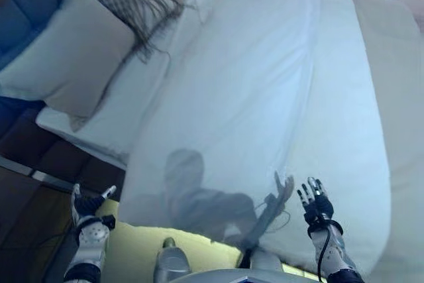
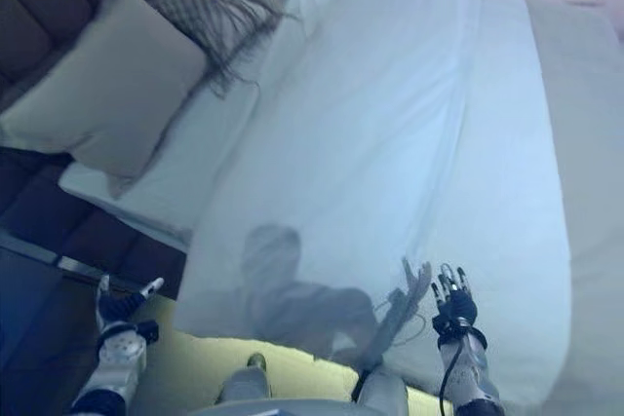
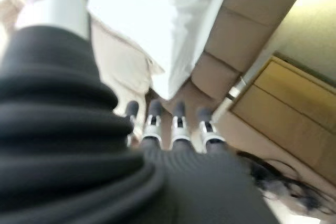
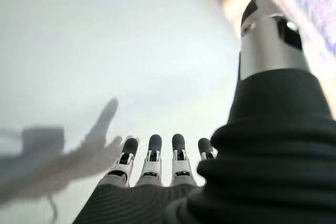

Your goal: Make the bed neatly

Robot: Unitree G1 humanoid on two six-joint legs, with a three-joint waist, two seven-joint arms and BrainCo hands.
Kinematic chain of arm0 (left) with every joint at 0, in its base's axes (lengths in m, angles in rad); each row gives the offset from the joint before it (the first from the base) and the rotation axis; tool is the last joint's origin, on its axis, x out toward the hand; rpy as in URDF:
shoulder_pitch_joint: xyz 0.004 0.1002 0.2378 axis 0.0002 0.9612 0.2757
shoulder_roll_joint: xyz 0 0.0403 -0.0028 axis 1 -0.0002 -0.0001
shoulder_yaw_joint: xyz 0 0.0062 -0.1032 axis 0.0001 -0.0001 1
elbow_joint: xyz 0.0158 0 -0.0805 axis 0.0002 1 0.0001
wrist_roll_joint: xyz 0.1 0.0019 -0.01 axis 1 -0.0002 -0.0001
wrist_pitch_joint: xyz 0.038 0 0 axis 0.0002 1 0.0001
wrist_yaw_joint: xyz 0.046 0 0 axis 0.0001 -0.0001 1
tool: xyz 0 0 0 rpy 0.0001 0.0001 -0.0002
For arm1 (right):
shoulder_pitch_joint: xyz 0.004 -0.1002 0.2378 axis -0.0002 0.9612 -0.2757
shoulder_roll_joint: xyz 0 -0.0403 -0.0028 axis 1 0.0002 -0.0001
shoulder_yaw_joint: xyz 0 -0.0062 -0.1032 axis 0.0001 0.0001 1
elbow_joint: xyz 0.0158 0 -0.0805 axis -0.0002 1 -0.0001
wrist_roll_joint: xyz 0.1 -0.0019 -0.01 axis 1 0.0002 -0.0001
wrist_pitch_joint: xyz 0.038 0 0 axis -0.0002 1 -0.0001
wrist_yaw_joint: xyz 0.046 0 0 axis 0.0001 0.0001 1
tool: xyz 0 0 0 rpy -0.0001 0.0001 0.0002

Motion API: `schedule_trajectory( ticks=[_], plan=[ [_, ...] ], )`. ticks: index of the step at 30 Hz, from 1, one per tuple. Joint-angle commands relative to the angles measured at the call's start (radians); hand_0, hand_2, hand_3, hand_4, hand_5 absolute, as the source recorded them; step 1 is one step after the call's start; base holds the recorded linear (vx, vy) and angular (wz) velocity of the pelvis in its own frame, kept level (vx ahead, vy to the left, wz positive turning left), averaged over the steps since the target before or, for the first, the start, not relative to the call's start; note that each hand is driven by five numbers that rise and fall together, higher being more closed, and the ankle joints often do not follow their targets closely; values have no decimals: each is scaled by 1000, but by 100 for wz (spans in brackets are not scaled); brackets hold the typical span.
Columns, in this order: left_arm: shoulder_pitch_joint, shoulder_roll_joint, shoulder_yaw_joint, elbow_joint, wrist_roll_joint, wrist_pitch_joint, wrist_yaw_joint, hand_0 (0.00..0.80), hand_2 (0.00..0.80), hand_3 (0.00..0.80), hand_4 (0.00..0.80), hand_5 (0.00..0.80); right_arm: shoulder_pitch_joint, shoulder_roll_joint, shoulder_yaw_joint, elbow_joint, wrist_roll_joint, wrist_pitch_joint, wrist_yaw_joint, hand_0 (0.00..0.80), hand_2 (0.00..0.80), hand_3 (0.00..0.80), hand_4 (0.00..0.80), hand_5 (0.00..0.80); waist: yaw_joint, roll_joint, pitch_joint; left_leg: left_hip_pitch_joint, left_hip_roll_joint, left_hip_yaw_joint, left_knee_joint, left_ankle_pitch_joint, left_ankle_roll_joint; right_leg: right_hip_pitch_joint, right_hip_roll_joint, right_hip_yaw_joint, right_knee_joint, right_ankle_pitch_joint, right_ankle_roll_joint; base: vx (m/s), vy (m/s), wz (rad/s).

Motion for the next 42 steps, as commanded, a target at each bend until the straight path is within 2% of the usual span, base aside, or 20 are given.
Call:
schedule_trajectory(
  ticks=[1,5,10,12,13,14,20,25,30,36,42],
  plan=[
    [-77,62,-14,-31,-18,-40,119,0,0,0,0,0,-47,11,-39,-10,77,-102,59,0,0,0,0,0,2,-60,108,-145,11,-78,183,-96,6,68,-94,-1,-355,403,180,-237,-50,-16],
    [-149,45,-78,-4,24,-18,253,0,0,0,0,0,-90,-10,-31,-3,115,-138,84,0,0,0,0,0,-9,-55,154,-254,6,-111,231,-89,-1,-25,-105,-2,-323,410,170,-231,43,1],
    [-230,47,-154,29,148,107,379,0,0,0,0,0,-151,-48,-34,-34,121,-164,72,0,0,0,0,0,-22,-45,198,-353,-9,-118,231,-60,-13,-122,-119,-9,-310,427,180,-192,108,-4],
    [-247,52,-175,45,162,160,399,0,0,0,0,0,-166,-64,-37,-54,124,-160,65,0,0,0,0,0,-29,-45,214,-386,-16,-117,237,-52,-12,-161,-125,-3,-298,433,183,-129,121,-4],
    [-250,51,-185,55,148,189,401,0,0,0,0,0,-172,-69,-34,-62,121,-159,60,0,0,0,0,0,-28,-41,217,-389,-12,-125,244,-75,-19,-172,-119,10,-283,415,197,-53,124,-2],
    [-251,48,-194,63,122,202,412,0,0,0,0,0,-175,-72,-30,-74,120,-159,56,0,0,0,0,0,-32,-43,225,-401,-14,-123,248,-72,-18,-190,-120,16,-275,417,198,-36,96,-3],
    [-234,32,-182,75,82,152,423,0,0,0,0,0,-177,-77,-13,-126,137,-180,66,0,0,0,0,0,-28,-59,252,-472,-18,-125,317,-90,-10,-272,-141,29,-197,413,191,-77,33,-4],
    [-269,14,-186,55,93,86,488,0,0,0,0,0,-208,-108,-10,-133,135,-160,86,0,0,0,0,0,-37,-41,263,-551,-19,-141,396,-103,-6,-372,-160,69,-75,382,175,-30,58,-2],
    [-299,5,-176,-30,137,36,565,0,0,0,0,0,-234,-126,-7,-123,147,-136,109,0,0,0,0,0,-38,-30,274,-584,-26,-149,396,-98,-8,-412,-162,77,-72,386,180,-5,19,0],
    [-341,-5,-242,-33,170,128,559,0,0,0,0,0,-298,-155,3,-148,145,-119,58,0,0,0,0,0,-40,-12,294,-642,-26,-149,436,-104,-5,-473,-181,92,-36,396,180,-29,63,-7],
    [-353,18,-275,-10,209,191,566,0,0,0,0,0,-306,-167,19,-191,158,-110,32,0,0,0,0,0,-52,-42,314,-694,-3,-157,475,-114,-5,-520,-168,105,-27,415,183,-14,6,-12]
  ],
)
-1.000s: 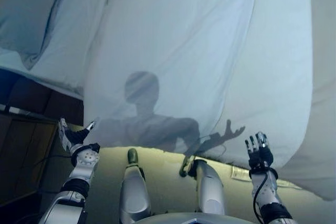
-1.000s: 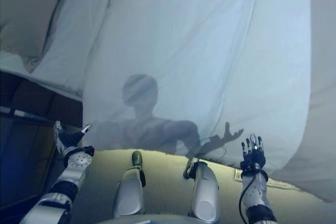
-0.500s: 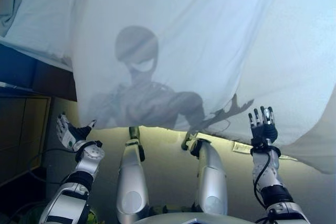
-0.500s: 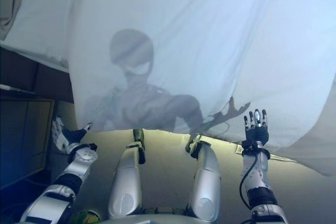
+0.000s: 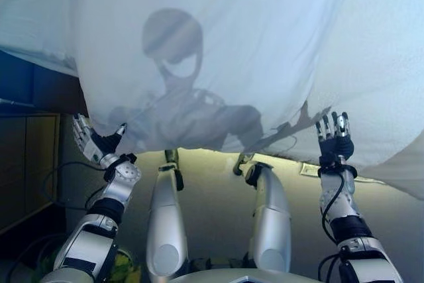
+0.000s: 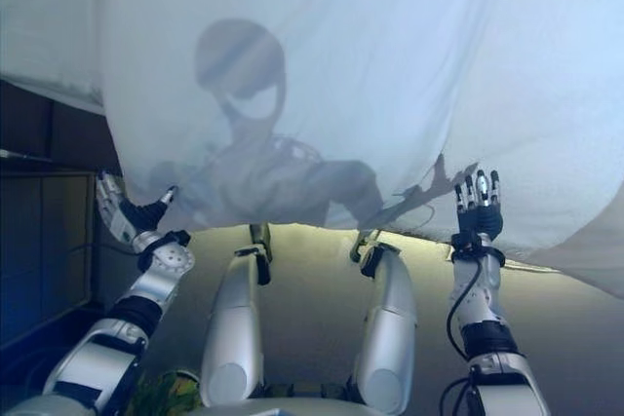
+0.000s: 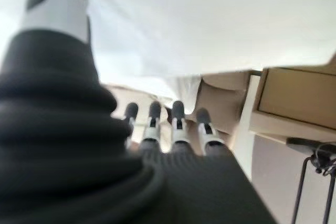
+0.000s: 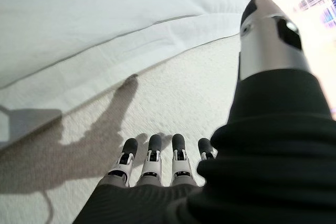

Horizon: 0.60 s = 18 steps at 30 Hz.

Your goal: Make the bed neatly

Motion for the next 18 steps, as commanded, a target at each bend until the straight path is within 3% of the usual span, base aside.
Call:
schedule_trajectory(
  ticks=[1,12,18],
  plan=[
    [-6,33,-5,3,49,28,47,0,0,0,0,0,17,-60,-15,-72,37,-9,-2,0,0,0,0,0,-3,-34,38,-90,7,-51,58,31,46,32,-97,34,-223,321,213,-24,19,-8],
    [-59,75,-41,22,130,54,97,0,0,0,0,0,-24,-91,8,-90,48,-41,29,0,0,0,0,0,-13,-54,63,-221,16,-84,121,34,46,-81,-76,37,-189,338,212,-44,34,-6],
    [-95,135,-23,25,152,67,114,0,0,0,0,0,-20,-113,14,-108,99,-40,52,0,0,0,0,0,-14,-76,68,-343,15,-109,228,10,54,-163,-66,33,-143,353,205,-53,16,-12]
  ],
)
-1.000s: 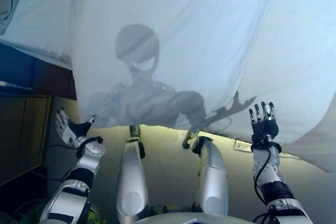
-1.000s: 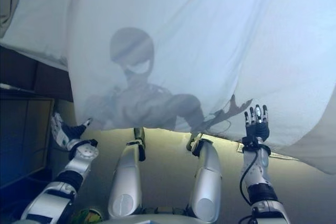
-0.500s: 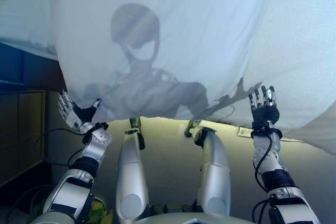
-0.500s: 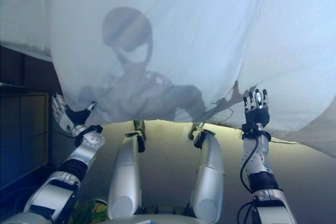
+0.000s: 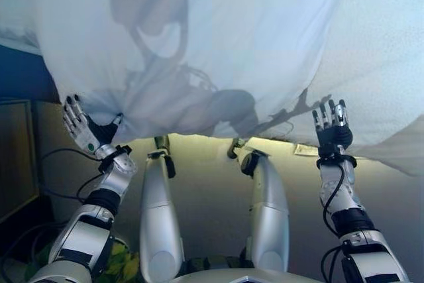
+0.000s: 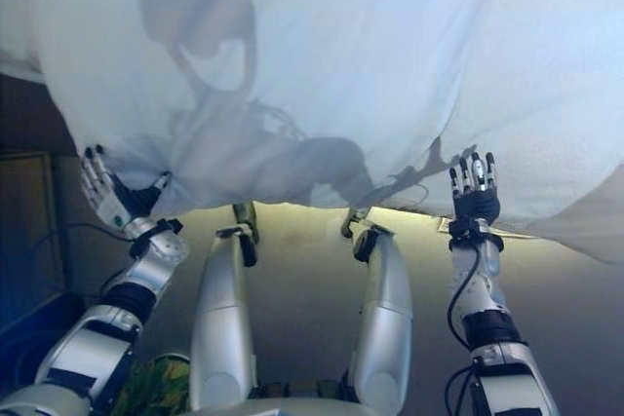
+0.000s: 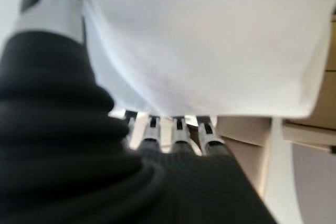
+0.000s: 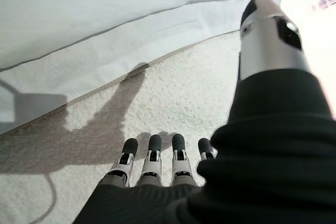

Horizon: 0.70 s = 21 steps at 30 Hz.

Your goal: Make the bed neatly

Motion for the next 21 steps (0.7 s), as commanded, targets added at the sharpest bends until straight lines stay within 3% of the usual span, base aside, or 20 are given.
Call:
schedule_trajectory(
  ticks=[1,14,21],
  plan=[
    [-16,63,17,25,36,28,20,0,0,0,0,0,27,-69,-18,-72,53,-45,34,0,0,0,0,0,10,-23,38,-138,-10,-83,72,63,33,-18,-93,24,-138,303,192,-39,39,-12],
    [-44,125,11,87,17,65,2,0,0,0,0,0,33,-94,15,-105,71,-39,69,0,0,0,0,0,9,-44,38,-307,-7,-117,215,37,54,-128,-65,40,-52,279,166,-29,50,-17],
    [-60,126,-22,166,-107,192,-192,0,0,0,0,0,29,-84,40,-131,57,-41,76,0,0,0,0,0,5,-55,38,-333,-5,-126,231,41,57,-119,-51,36,-59,274,158,-8,28,-19]
  ],
)
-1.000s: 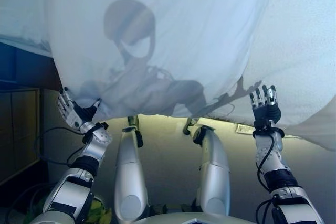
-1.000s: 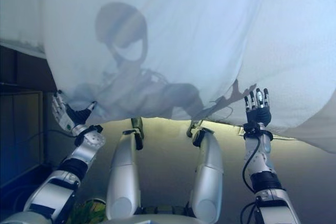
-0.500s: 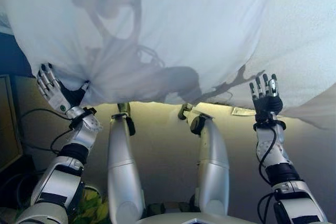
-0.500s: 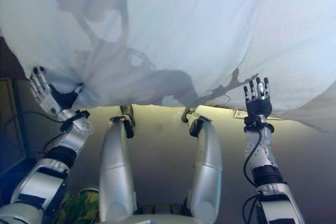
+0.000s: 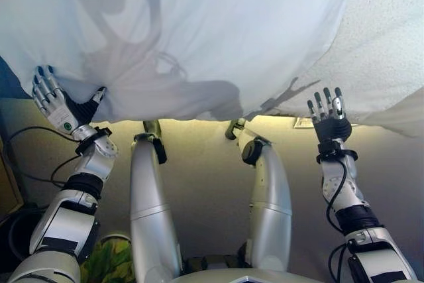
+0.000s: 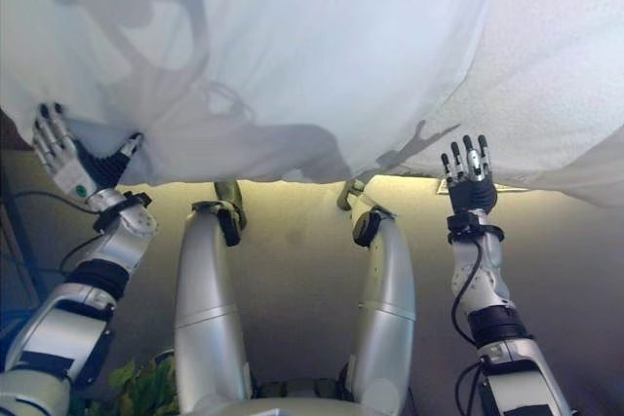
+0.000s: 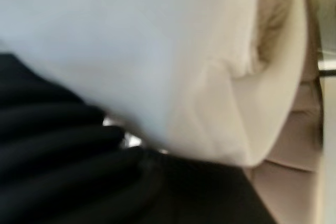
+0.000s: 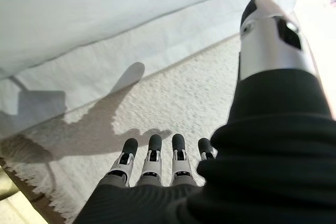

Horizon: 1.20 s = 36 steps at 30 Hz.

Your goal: Make the bed neatly

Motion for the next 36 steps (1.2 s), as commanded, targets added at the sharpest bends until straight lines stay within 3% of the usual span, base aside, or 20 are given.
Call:
schedule_trajectory(
  ticks=[1,4,8,11,13,23,28,33,36],
  plan=[
    [45,15,3,158,-127,97,-110,0,0,0,0,0,37,-37,-31,-74,20,-43,23,0,0,0,0,0,29,-41,24,-96,-14,-90,-28,151,-9,47,-45,11,-67,172,128,7,-18,-12],
    [42,11,-5,202,-166,116,-166,0,0,0,0,0,34,-26,-22,-84,20,-50,23,0,0,0,0,0,29,-49,25,-99,-13,-95,-24,150,-12,62,-37,6,-76,169,127,6,-22,-9],
    [43,2,9,266,-253,46,-299,0,0,0,0,0,26,-11,-14,-89,15,-58,22,0,0,0,0,0,26,-53,25,-96,-13,-96,-35,150,-15,78,-26,3,-96,169,128,1,-20,-11],
    [44,-16,2,324,-282,42,-432,0,0,0,0,0,13,-7,-14,-91,10,-56,17,0,0,0,0,0,23,-55,25,-87,-18,-94,-59,151,-16,88,-20,-3,-122,174,131,-7,-19,-18],
    [54,-28,-6,351,-322,39,-460,0,0,0,0,0,8,-3,-17,-96,7,-54,14,0,0,0,0,0,22,-57,25,-82,-19,-93,-72,152,-15,94,-15,-6,-138,177,133,0,0,0],
    [48,-45,-13,509,-283,239,-794,0,0,0,0,0,2,1,-36,-89,27,-24,55,0,0,0,0,0,2,-71,25,-47,-6,-82,-100,137,-10,120,-5,-19,-180,197,134,4,-9,-4],
    [37,-48,-36,559,-272,269,-978,0,0,0,0,0,-2,6,-33,-91,28,-14,60,0,0,0,0,0,-8,-73,25,-26,3,-73,-113,131,-1,126,-6,-21,-187,209,131,-1,2,2],
    [38,-48,-46,570,-298,263,-950,0,0,0,0,0,5,10,-33,-92,38,-3,70,0,0,0,0,0,-12,-77,25,-12,14,-70,-120,125,6,130,-5,-20,-183,211,126,-1,-11,-1],
    [48,-33,-29,557,-352,203,-806,0,0,0,0,0,22,19,-22,-106,50,0,71,0,0,0,0,0,-10,-80,25,5,20,-70,-119,121,14,140,-7,-21,-173,212,123,26,-51,5]
  ],
)
